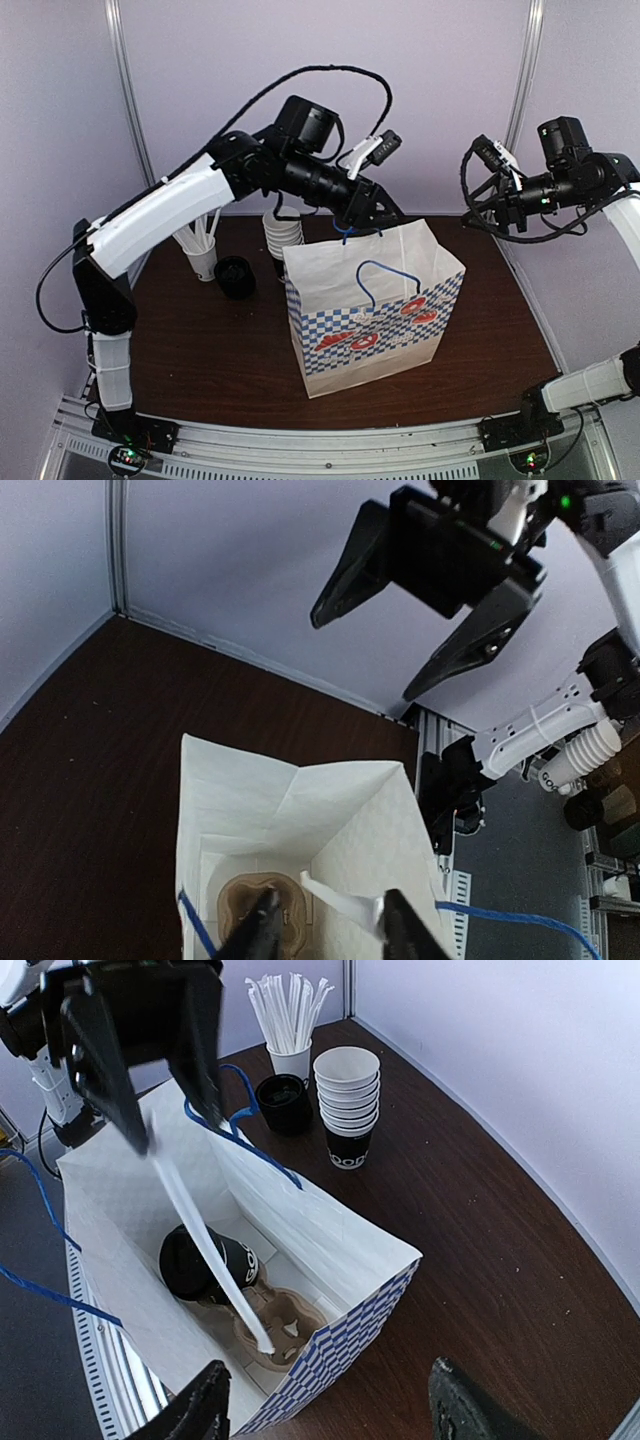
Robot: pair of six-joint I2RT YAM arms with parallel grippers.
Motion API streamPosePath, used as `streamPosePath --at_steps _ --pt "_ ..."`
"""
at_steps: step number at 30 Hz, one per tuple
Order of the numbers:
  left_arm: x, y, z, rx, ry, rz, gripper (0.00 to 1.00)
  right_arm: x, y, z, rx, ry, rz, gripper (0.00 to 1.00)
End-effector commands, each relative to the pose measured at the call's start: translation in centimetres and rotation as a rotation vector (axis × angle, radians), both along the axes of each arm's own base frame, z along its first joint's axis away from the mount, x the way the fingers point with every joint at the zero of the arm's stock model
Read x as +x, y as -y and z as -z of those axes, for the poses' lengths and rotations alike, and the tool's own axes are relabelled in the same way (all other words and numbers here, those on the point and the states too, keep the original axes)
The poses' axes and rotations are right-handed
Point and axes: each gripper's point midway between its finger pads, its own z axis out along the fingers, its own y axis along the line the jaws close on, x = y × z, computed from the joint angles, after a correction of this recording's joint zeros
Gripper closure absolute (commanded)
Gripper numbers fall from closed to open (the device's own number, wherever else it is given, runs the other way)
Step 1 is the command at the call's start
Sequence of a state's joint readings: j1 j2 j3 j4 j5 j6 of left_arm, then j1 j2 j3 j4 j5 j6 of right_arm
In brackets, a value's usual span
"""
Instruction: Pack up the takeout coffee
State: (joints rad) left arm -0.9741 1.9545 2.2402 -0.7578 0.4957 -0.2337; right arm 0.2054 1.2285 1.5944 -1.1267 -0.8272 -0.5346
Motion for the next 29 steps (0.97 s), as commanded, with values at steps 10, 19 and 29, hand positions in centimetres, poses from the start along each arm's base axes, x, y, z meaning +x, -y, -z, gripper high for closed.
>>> streamPosePath --at_steps 10,19,29 --pt "-2.4 -2.8 -8.0 -0.165 0.279 0.008 0.03 0.4 0.9 0.4 -0.002 0.023 0.059 0.30" --pt "4.2 -17.2 -7.7 0.126 0.510 -0.623 0.02 6.6 6.9 -2.6 0.006 0.108 0.531 0.00" --pt "7.4 -28.6 3.7 0.374 0.267 -0.937 0.02 8.0 9.2 -4.0 0.029 0.158 0.700 0.00"
